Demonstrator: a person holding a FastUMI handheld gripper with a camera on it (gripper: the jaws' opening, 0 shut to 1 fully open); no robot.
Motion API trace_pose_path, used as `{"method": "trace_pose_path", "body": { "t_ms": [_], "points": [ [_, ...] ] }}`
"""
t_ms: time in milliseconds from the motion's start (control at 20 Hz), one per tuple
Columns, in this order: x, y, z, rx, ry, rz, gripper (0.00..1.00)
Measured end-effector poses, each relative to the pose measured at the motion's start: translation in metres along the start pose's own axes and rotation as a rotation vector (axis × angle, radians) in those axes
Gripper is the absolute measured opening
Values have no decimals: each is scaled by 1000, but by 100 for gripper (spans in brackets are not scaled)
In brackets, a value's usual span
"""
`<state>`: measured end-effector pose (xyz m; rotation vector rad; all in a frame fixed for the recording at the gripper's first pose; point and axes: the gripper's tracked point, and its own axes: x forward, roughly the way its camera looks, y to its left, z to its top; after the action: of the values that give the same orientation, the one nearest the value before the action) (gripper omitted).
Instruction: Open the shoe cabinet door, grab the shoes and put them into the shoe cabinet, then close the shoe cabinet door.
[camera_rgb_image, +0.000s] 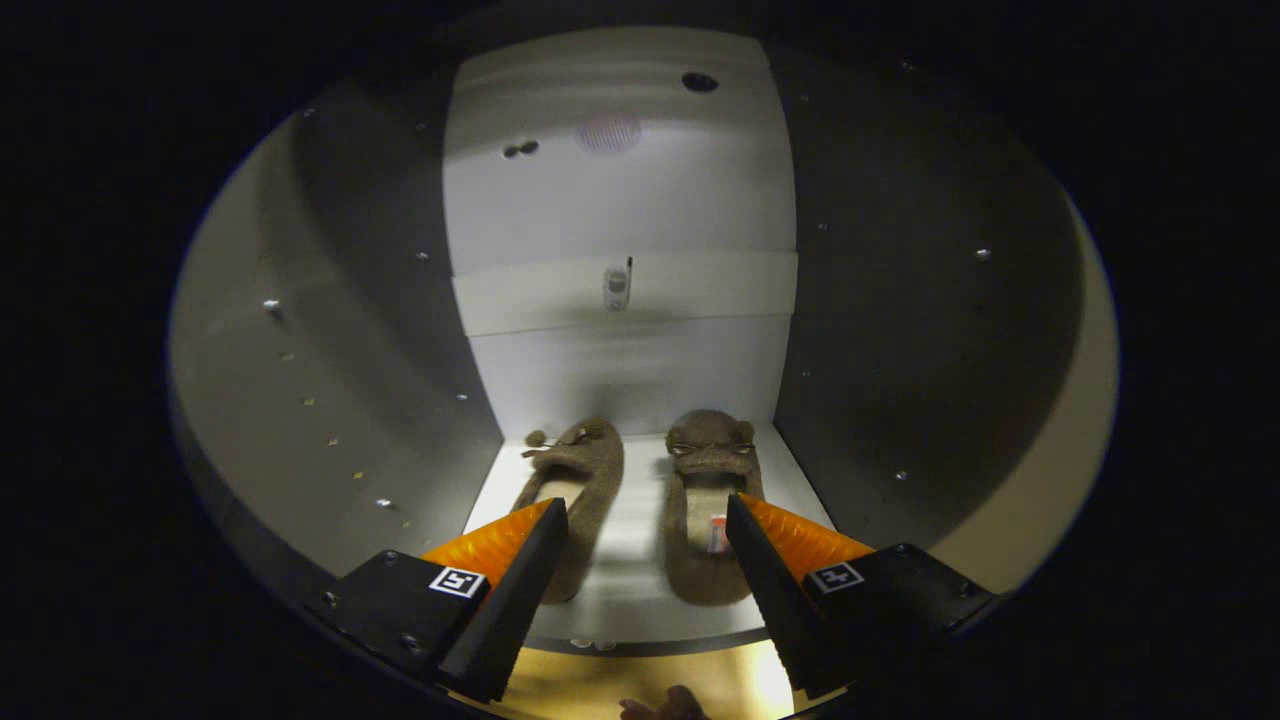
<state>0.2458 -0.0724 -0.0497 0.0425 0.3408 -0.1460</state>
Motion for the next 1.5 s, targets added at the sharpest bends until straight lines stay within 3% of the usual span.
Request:
{"method": "trace_pose_path", "body": {
  "t_ms": [400,750,1200,1500],
  "points": [
    [-152,10,4,-19,-193,51,100],
    [-276,-6,-9,-24,-264,100,100],
    [-401,-39,-52,-36,-273,159,100],
    [-453,-103,-57,-11,-305,106,100]
  ]
}}
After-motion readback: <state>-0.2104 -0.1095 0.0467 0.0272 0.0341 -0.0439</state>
